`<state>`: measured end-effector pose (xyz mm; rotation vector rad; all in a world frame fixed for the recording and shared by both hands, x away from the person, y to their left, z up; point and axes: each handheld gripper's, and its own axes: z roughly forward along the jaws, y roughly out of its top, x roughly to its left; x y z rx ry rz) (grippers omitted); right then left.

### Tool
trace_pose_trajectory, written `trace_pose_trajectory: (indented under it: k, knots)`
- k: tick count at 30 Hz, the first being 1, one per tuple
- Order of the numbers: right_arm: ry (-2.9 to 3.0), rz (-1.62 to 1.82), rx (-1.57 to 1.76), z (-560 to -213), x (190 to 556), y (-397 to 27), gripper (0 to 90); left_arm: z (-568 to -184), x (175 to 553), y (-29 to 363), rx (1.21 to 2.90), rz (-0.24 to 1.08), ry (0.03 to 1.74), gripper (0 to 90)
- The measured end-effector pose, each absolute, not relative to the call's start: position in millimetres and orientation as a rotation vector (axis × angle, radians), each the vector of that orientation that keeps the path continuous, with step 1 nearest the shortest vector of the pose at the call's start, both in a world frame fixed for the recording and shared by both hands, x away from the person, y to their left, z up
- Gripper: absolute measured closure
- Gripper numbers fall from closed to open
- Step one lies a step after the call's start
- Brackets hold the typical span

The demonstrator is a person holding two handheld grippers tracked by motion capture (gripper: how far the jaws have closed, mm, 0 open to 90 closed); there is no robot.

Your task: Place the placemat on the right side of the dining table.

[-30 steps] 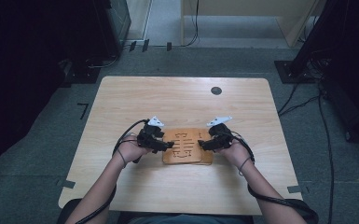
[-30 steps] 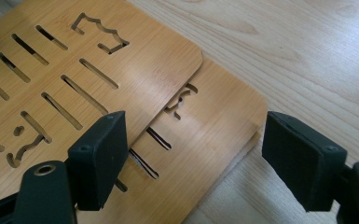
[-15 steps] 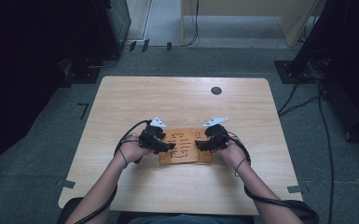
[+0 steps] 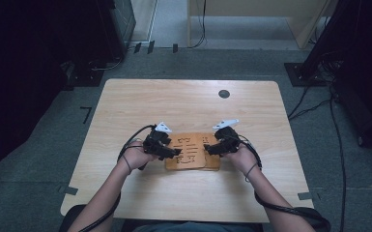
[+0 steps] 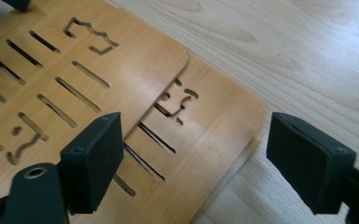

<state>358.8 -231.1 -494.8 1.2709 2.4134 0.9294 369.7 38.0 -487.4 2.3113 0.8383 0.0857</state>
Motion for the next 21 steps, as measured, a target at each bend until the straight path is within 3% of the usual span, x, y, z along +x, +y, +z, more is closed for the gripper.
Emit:
trace_pose_trajectory:
  k: [21]
  knots:
    - [2.469, 0.949, 1.331, -481.8, 348.9, -216.4, 13.8, -494.2, 369.7, 38.3, 2.299, 0.065, 0.844, 29.2]
